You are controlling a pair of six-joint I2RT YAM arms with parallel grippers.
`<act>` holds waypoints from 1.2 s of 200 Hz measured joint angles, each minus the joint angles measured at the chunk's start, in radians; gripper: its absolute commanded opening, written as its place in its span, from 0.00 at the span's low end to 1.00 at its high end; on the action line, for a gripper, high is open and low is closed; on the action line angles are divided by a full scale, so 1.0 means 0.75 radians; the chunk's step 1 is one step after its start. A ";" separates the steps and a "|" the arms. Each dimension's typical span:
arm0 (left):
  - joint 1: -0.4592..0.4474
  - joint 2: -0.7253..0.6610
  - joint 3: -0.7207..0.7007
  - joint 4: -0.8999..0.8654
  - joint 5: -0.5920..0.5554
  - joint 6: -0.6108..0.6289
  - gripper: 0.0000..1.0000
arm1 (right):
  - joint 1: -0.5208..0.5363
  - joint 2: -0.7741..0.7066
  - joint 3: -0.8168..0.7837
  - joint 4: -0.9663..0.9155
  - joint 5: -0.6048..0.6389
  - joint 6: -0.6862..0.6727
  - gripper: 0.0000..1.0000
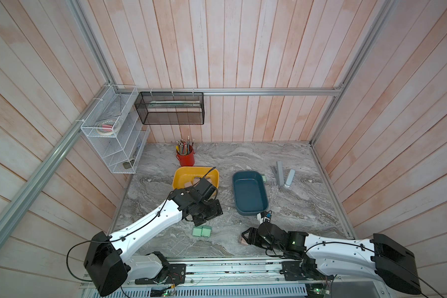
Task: Place the plugs by color into the storage box
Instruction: Pick up the plug from the center of the board.
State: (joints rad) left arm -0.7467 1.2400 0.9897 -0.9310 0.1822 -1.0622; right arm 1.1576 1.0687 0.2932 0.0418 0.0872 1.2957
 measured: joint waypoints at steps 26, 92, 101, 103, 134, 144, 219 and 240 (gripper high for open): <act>0.001 -0.088 -0.066 -0.037 -0.009 -0.043 0.85 | 0.001 0.091 0.006 0.133 0.003 0.026 0.70; 0.001 -0.122 -0.069 -0.066 -0.009 -0.082 0.85 | -0.010 0.526 0.254 0.386 -0.115 -0.019 0.70; -0.003 -0.122 -0.069 -0.065 -0.009 -0.089 0.85 | -0.022 0.560 0.284 0.395 -0.140 -0.034 0.70; -0.004 -0.122 -0.069 -0.065 -0.009 -0.091 0.85 | -0.024 0.565 0.290 0.395 -0.145 -0.037 0.70; -0.069 -0.090 -0.068 -0.041 -0.005 -0.111 0.84 | -0.087 0.498 0.314 0.349 -0.152 -0.084 0.71; -0.102 -0.065 -0.065 -0.025 -0.005 -0.107 0.84 | -0.107 0.422 0.302 0.314 -0.140 -0.088 0.71; -0.426 0.273 0.074 0.079 -0.052 0.279 0.84 | -0.160 -0.413 -0.005 -0.238 0.109 0.123 0.72; -0.467 0.353 0.077 0.116 -0.079 0.386 0.84 | -0.160 -0.370 0.001 -0.322 0.120 0.131 0.72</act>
State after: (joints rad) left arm -1.0969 1.5047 1.0473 -0.8440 0.1230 -0.7731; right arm 1.0378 0.7914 0.2939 -0.1997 0.1772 1.3937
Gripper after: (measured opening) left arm 0.844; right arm 0.718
